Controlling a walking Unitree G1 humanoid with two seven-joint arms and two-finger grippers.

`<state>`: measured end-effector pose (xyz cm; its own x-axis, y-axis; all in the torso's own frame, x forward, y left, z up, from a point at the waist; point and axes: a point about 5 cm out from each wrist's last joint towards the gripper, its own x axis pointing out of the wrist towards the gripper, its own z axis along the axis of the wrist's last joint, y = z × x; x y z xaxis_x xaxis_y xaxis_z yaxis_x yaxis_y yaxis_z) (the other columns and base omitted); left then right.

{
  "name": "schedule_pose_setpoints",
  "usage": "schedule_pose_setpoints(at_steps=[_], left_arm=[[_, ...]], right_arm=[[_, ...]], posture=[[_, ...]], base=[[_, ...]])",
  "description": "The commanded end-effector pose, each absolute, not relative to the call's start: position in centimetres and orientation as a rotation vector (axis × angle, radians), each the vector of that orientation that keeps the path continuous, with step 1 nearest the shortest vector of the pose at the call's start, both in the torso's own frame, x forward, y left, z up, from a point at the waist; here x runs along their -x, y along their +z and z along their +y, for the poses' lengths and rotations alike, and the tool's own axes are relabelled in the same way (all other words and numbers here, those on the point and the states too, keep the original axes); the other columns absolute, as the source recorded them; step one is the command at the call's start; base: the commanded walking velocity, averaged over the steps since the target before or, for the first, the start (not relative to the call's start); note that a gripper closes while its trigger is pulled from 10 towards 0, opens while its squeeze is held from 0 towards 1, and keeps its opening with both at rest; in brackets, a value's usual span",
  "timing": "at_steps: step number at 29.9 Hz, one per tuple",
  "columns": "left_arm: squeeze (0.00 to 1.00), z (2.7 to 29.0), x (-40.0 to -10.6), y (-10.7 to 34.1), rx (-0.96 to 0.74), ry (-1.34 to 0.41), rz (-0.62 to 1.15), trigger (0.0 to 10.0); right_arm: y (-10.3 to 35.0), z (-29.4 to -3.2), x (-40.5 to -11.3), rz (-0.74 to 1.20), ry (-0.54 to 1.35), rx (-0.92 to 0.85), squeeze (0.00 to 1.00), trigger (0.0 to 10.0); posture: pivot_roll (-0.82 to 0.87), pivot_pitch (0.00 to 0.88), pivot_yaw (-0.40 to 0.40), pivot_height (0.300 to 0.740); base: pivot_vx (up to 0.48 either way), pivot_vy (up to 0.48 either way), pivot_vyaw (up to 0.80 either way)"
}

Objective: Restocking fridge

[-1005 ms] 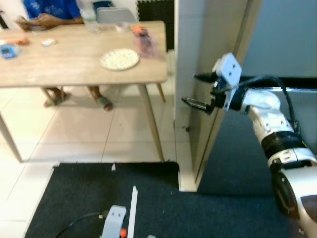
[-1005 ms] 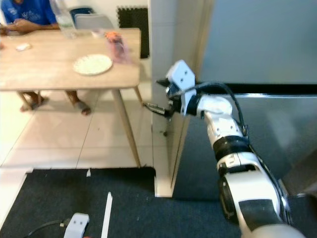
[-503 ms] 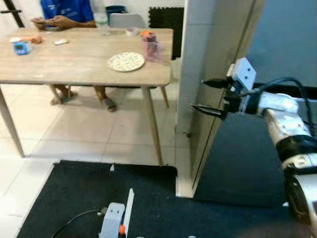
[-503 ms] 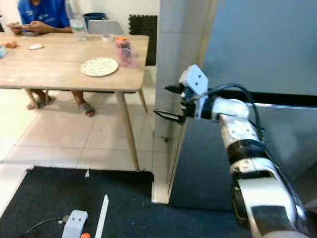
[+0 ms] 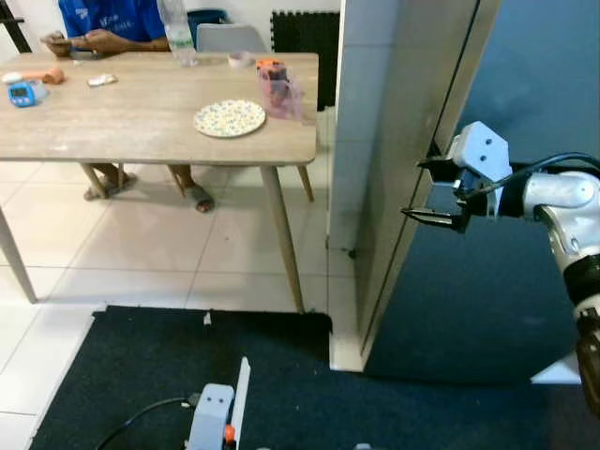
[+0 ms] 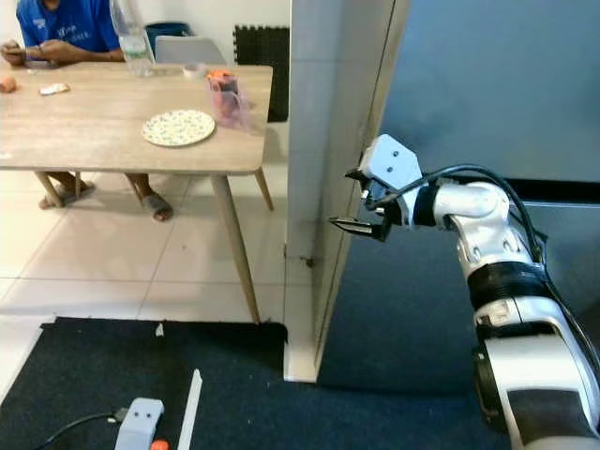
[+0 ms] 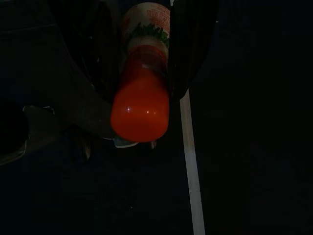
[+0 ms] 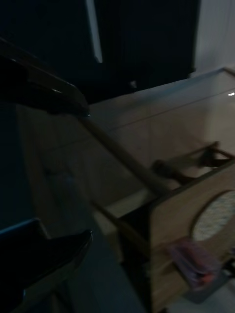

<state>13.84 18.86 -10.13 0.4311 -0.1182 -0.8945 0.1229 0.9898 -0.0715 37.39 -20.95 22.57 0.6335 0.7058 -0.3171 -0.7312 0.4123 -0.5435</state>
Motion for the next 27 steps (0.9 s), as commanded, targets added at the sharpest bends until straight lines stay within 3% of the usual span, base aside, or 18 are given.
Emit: schedule_pose_setpoints(at_steps=[1, 14, 20, 27], left_arm=[[0.0, 18.1, -12.0, -10.8, 0.018, -0.19, 1.185, 10.0], [0.0, 17.9, -11.7, -10.9, 0.013, -0.2, 1.194, 10.0], [0.0, 17.8, -11.9, -10.9, 0.012, -0.204, 1.19, 10.0], [0.0, 18.0, -12.0, -10.8, 0.01, -0.207, 1.19, 10.0]], right_arm=[[23.8, -21.7, -37.8, 0.032, 0.826, 0.744, 0.0, 10.0], [24.2, -24.4, -37.6, 0.066, 0.71, 0.746, 0.0, 10.0], [24.1, -25.7, -36.5, 0.059, 0.757, 0.696, 0.0, 10.0], [24.0, -28.8, -35.9, 0.122, 0.61, 0.726, 0.0, 10.0]], posture=[[-0.03, 0.034, -0.05, 0.74], [-0.03, 0.024, -0.049, 0.74], [-0.03, 0.024, -0.049, 0.74], [-0.03, 0.025, -0.042, 0.74]], base=[[0.0, 0.0, 0.0], [0.0, 0.0, 0.0], [0.0, 0.0, 0.0], [0.0, 0.0, 0.0]])
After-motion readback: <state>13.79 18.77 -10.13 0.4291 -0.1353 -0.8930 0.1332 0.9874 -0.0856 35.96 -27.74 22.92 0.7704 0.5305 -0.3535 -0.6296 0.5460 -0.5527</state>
